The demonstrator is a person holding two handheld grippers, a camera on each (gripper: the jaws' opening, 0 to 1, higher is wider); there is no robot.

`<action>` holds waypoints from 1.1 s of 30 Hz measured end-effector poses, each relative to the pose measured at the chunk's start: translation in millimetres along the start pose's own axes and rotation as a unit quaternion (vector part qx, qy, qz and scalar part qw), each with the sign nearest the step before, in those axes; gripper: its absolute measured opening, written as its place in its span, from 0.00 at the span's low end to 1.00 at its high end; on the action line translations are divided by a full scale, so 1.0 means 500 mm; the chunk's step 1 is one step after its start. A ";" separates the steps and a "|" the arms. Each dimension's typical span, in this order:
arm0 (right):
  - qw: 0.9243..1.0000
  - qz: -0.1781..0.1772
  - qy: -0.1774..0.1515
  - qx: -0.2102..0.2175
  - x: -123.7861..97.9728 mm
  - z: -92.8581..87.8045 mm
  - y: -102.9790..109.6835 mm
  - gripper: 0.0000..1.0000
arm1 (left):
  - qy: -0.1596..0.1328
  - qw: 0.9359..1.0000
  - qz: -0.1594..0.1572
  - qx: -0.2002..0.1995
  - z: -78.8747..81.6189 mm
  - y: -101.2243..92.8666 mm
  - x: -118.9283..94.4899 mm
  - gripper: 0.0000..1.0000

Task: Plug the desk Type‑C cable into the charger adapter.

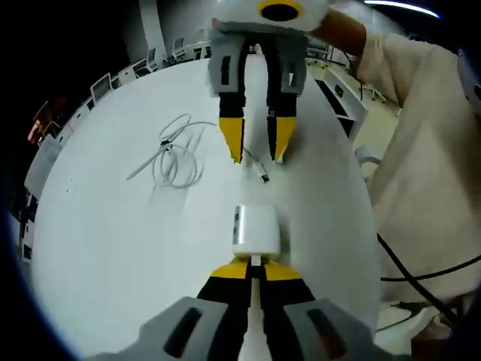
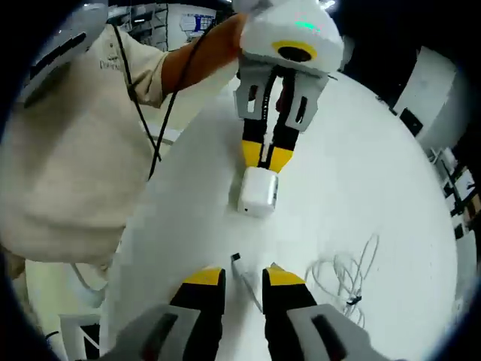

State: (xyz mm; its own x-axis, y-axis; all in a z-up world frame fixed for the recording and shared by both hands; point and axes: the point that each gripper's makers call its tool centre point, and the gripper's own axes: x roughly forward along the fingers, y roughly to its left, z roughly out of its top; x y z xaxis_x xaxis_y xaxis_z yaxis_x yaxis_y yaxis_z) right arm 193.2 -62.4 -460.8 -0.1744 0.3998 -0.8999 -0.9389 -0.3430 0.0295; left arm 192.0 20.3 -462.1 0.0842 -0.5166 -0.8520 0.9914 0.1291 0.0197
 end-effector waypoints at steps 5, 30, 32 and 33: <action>0.999 0.027 0.036 0.000 0.017 -0.006 -0.022 0.11 | -0.005 1.000 -0.003 -0.006 -0.004 0.001 0.003 0.05; 0.872 -0.469 -0.006 -0.141 0.010 0.051 -0.008 0.04 | -0.020 0.999 -0.008 -0.034 -0.001 0.005 0.007 0.05; 0.872 -0.471 -0.008 -0.135 0.007 0.055 -0.012 0.04 | -0.007 1.000 0.000 -0.025 0.001 0.002 0.008 0.05; 0.871 -0.471 -0.004 -0.137 0.008 0.054 -0.012 0.04 | -0.003 1.000 0.002 -0.023 0.002 0.002 0.009 0.05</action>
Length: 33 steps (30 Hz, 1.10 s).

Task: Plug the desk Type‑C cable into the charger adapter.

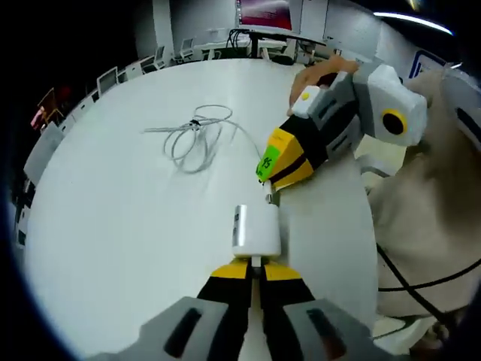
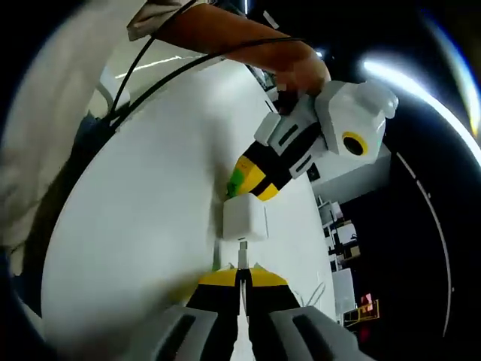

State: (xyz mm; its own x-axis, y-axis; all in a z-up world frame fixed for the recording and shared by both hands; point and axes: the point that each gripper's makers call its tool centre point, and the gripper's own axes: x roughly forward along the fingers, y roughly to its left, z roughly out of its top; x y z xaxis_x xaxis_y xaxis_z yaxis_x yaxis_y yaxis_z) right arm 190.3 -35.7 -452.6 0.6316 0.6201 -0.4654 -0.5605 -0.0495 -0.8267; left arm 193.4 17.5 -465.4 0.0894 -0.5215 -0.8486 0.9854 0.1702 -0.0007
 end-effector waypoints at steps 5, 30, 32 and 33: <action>1.000 0.000 0.001 -0.001 0.007 0.006 0.003 0.04 | 0.006 1.000 0.006 0.002 -0.002 -0.001 -0.003 0.05; 0.991 0.068 0.097 -0.061 0.020 0.010 -0.003 0.04 | 0.087 0.992 0.089 -0.024 -0.006 -0.010 -0.006 0.05; 0.991 0.071 0.100 -0.059 0.018 0.009 -0.004 0.04 | 0.092 0.992 0.090 -0.014 -0.003 -0.011 -0.003 0.05; 0.993 0.068 0.083 -0.049 0.020 0.019 -0.006 0.04 | 0.087 0.992 0.094 0.002 0.007 -0.002 0.002 0.05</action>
State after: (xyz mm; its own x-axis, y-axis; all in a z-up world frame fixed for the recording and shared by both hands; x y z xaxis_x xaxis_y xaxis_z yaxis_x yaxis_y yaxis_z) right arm 193.4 -22.0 -451.8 0.6375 0.4650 -0.6144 -0.5974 -0.2054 -0.7752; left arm 192.8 13.9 -464.2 0.2459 -0.3294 -0.9116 0.9542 0.2474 0.1680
